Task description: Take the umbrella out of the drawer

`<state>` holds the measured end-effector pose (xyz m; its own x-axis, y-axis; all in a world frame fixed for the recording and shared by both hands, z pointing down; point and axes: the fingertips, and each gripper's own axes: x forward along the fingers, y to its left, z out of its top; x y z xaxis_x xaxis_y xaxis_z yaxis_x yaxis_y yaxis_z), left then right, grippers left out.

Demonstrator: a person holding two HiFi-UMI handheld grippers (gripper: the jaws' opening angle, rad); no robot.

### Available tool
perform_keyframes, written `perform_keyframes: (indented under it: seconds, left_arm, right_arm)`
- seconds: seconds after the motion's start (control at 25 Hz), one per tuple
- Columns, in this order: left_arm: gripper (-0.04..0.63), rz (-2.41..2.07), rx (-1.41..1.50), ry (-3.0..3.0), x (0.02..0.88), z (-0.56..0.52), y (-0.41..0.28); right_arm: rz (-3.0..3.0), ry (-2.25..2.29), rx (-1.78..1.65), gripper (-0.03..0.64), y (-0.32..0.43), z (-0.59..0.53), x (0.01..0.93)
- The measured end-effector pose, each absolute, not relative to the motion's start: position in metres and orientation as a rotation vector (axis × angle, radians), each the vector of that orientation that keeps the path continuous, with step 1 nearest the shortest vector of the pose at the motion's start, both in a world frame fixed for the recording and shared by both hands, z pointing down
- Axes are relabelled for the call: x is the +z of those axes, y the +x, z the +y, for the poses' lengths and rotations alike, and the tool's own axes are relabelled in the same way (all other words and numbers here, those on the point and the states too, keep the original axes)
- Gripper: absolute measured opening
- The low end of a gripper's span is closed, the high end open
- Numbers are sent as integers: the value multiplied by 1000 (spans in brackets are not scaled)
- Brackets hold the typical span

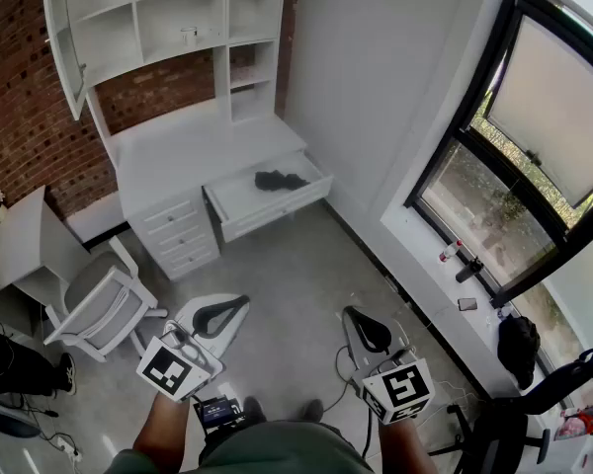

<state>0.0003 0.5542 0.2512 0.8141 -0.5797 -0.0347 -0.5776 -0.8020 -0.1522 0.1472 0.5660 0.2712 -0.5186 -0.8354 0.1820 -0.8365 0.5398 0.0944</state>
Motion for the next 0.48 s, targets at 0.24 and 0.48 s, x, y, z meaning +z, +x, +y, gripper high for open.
perform_keyframes:
  seconds: [0.24,0.48]
  left_arm:
    - [0,909,-20,-2834,251,550,-2]
    - [0,903,-13,-2830,250,546,-13]
  right_arm:
    - [-2567,1420,4,5,146,564,273]
    - [-2570,1430,6,5,135,561,272]
